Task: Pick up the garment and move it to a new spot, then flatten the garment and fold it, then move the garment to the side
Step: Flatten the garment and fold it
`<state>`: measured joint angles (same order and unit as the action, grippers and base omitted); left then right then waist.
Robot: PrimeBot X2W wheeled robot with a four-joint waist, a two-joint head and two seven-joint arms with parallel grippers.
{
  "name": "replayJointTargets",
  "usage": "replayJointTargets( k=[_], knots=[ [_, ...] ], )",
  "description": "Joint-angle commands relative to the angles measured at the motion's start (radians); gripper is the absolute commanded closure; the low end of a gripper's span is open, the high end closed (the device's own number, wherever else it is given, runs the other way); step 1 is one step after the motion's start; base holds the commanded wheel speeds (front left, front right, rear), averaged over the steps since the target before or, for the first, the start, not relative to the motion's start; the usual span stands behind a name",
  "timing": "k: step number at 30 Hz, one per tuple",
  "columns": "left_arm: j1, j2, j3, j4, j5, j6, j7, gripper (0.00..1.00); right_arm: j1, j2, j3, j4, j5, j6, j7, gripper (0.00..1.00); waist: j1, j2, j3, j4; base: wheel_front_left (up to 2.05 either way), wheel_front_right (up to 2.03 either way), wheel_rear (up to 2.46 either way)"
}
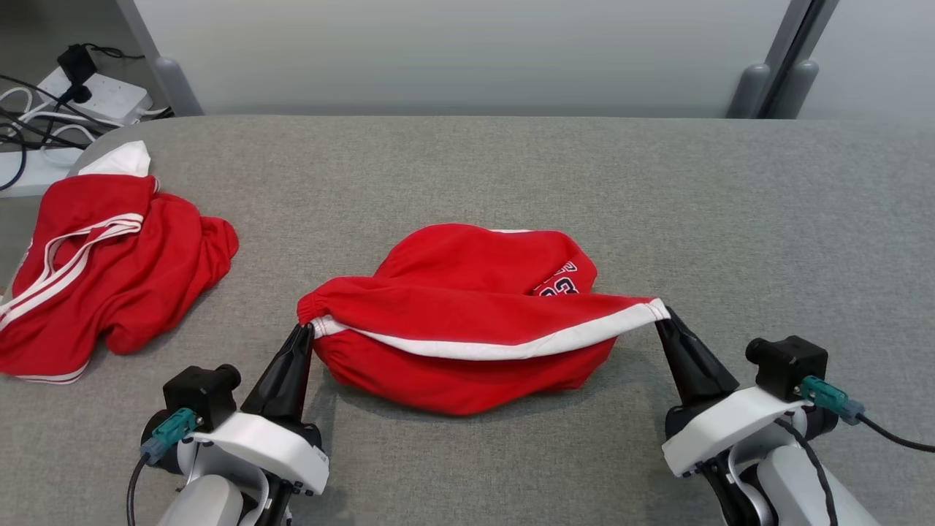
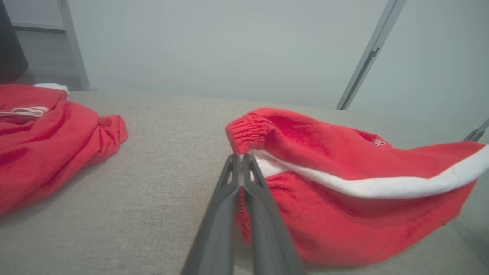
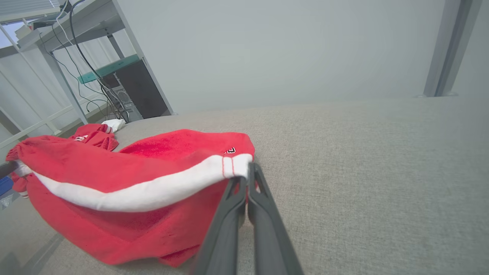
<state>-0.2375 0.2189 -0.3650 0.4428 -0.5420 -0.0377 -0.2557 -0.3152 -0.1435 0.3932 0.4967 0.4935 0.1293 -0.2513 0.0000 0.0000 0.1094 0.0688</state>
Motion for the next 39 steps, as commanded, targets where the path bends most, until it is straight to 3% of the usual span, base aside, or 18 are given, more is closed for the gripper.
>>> replayJointTargets(
  k=[1,10,18,24,29,32,36,37,39],
  knots=[
    [-0.028,0.017,0.046,-0.058,0.006,-0.017,-0.006,1.00,0.004,-0.008,-0.003,-0.070,-0.014,0.001,-0.011,1.00,0.0000,0.0000,-0.007,-0.020,0.00,0.00,0.00],
    [-0.031,0.045,0.039,-0.215,-0.070,-0.075,0.033,1.00,-0.014,-0.034,-0.075,-0.253,-0.001,0.001,-0.011,1.00,0.0000,0.0000,-0.032,-0.073,0.00,0.00,0.00],
    [-0.013,0.197,0.052,-0.448,-0.235,-0.091,0.180,1.00,-0.039,-0.142,-0.153,-0.322,0.046,0.001,-0.011,1.00,0.0000,0.0000,-0.065,-0.101,0.00,0.00,0.00],
    [-0.006,0.263,0.034,-0.606,-0.326,-0.092,0.261,1.00,-0.034,-0.219,-0.184,-0.373,0.055,0.001,-0.011,1.00,0.0000,0.0000,-0.087,-0.100,0.00,0.00,0.00],
    [-0.075,0.294,0.004,-0.769,-0.395,-0.093,0.279,1.00,-0.034,-0.271,-0.264,-0.533,-0.028,0.001,-0.011,1.00,0.0000,0.0000,-0.104,-0.102,0.00,0.00,0.00],
    [-0.129,0.271,0.020,-0.878,-0.469,-0.092,0.285,1.00,-0.032,-0.285,-0.343,-0.677,-0.106,0.001,-0.011,1.00,0.0000,0.0000,-0.110,-0.110,0.00,0.00,0.00],
    [-0.190,0.220,0.033,-0.993,-0.625,-0.042,0.345,1.00,-0.026,-0.317,-0.422,-0.828,-0.154,0.001,-0.010,1.00,0.0000,0.0000,-0.111,-0.122,0.00,0.00,0.00],
    [-0.210,0.222,0.022,-1.003,-0.687,0.003,0.408,1.00,-0.022,-0.342,-0.436,-0.850,-0.158,0.001,0.019,1.00,0.0000,0.0000,-0.107,-0.129,0.00,0.00,0.00],
    [-0.233,0.253,0.003,-0.968,-0.687,0.035,0.469,1.00,-0.034,-0.363,-0.404,-0.829,-0.140,0.001,0.079,1.00,0.0000,0.0000,-0.095,-0.136,0.00,0.00,0.00]
  ],
)
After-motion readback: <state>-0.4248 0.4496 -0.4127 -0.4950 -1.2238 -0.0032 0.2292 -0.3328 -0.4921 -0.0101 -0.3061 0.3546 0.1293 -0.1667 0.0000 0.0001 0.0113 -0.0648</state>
